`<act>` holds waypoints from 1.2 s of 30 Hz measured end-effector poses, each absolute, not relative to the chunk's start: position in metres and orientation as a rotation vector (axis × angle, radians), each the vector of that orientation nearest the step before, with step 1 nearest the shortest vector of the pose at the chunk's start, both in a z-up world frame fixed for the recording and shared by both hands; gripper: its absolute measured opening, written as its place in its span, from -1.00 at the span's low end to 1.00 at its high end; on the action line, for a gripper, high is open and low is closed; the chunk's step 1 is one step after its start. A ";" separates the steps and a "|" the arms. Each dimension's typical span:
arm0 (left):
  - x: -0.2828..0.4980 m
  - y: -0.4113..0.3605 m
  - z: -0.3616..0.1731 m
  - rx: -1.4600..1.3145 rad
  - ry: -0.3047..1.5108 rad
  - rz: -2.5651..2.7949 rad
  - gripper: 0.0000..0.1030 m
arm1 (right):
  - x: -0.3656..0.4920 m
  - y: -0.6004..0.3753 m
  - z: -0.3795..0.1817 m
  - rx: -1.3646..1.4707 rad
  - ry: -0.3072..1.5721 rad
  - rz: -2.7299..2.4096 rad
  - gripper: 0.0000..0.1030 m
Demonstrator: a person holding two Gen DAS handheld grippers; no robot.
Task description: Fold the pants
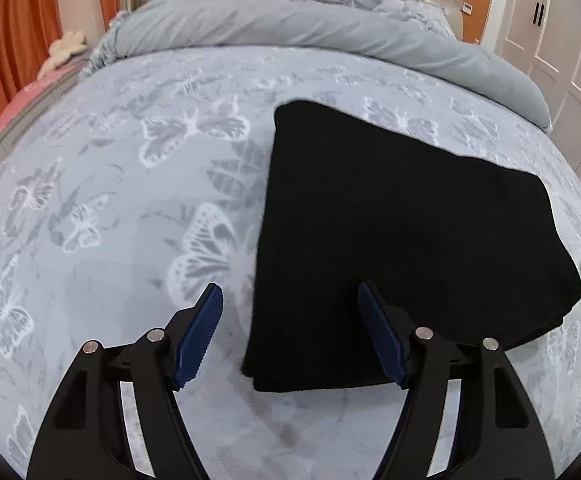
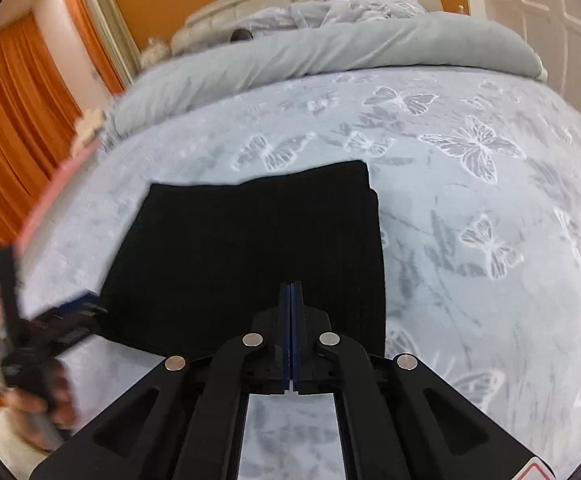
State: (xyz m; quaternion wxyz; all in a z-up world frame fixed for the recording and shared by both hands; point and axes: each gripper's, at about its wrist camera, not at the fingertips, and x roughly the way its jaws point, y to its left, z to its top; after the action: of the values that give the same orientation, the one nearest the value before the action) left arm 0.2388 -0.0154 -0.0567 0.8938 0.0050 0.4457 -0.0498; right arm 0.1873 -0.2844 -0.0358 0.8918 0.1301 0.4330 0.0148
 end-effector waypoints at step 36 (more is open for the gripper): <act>0.231 0.010 -0.099 -0.051 0.967 -0.056 0.87 | 0.167 -0.292 -0.095 0.328 0.990 -0.118 -0.15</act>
State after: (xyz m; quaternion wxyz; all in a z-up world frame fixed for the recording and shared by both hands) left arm 0.2307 0.0103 -0.0988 0.8847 -0.0245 0.4648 -0.0270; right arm 0.1672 -0.2920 -0.0954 0.8655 0.1567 0.4725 -0.0562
